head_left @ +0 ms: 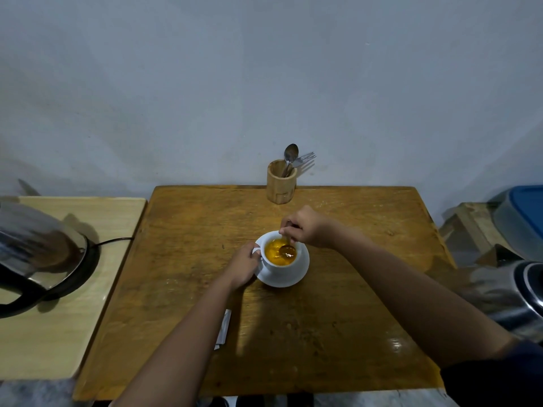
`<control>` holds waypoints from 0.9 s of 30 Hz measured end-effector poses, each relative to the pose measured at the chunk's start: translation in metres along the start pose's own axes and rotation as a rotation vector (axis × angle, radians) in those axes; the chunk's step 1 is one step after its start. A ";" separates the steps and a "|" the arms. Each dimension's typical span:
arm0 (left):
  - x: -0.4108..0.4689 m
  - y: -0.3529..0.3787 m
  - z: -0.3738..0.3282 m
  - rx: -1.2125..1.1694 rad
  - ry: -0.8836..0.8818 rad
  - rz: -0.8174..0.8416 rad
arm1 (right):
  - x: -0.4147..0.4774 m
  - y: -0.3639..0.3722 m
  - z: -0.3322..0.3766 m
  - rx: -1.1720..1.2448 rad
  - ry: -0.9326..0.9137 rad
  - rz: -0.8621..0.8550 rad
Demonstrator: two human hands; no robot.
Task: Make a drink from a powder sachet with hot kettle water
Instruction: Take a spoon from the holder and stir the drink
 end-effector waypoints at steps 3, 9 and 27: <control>0.001 0.001 0.001 0.013 0.003 -0.004 | 0.001 0.002 -0.002 0.077 0.073 -0.022; 0.000 0.001 0.000 0.013 -0.010 -0.014 | 0.001 0.016 -0.020 0.428 0.230 -0.247; -0.001 0.000 -0.001 0.016 -0.010 -0.015 | -0.001 0.038 -0.013 0.099 -0.078 -0.495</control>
Point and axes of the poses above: each hand's wrist, its own x-axis towards the middle knuckle, its own y-axis out of the palm, z = x × y, the point moved 1 cm from there along x, towards the middle knuckle, and after that the axes turned 1 degree about -y, right-handed, at the moved point
